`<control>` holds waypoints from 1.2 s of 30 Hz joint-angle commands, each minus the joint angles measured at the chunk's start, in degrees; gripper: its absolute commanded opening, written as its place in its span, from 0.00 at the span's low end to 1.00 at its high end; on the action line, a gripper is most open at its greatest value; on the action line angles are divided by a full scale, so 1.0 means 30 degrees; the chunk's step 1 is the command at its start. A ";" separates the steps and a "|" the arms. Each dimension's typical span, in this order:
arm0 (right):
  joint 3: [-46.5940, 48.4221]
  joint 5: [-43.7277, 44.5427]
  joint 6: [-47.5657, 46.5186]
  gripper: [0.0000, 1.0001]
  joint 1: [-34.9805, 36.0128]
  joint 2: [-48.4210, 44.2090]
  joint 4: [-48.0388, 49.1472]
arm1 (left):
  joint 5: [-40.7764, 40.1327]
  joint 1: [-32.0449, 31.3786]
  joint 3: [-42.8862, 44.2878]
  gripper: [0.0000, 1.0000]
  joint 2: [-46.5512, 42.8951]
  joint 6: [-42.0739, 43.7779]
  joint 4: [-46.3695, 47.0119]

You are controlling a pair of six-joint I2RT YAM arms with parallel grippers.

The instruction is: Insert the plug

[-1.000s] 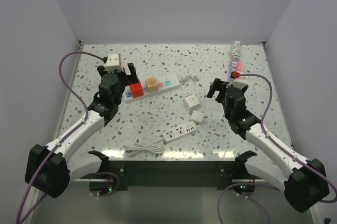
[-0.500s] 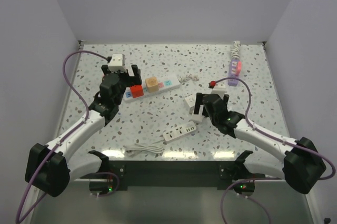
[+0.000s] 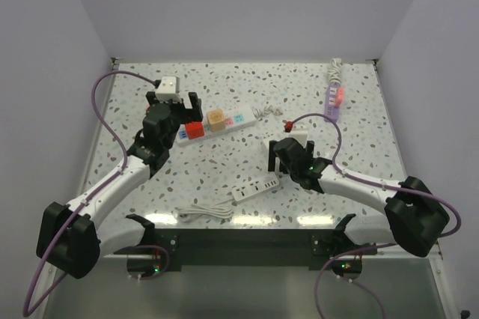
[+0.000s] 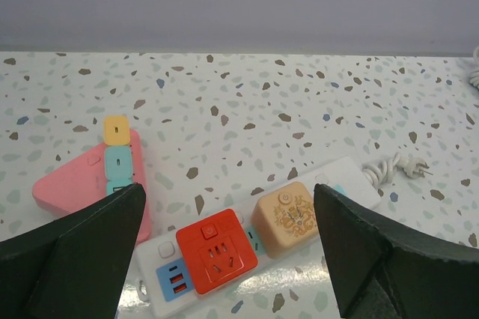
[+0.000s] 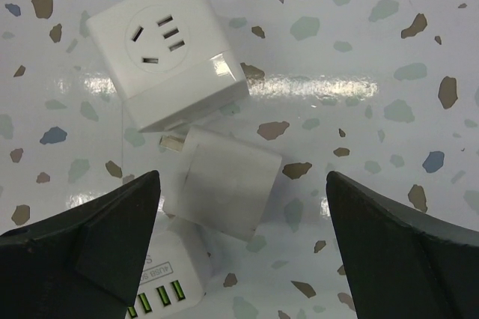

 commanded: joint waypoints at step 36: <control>0.0344 -0.7745 -0.8307 0.92 -0.3309 0.3538 0.9162 | 0.0813 -0.0090 0.1066 1.00 0.0455 0.0413 0.0214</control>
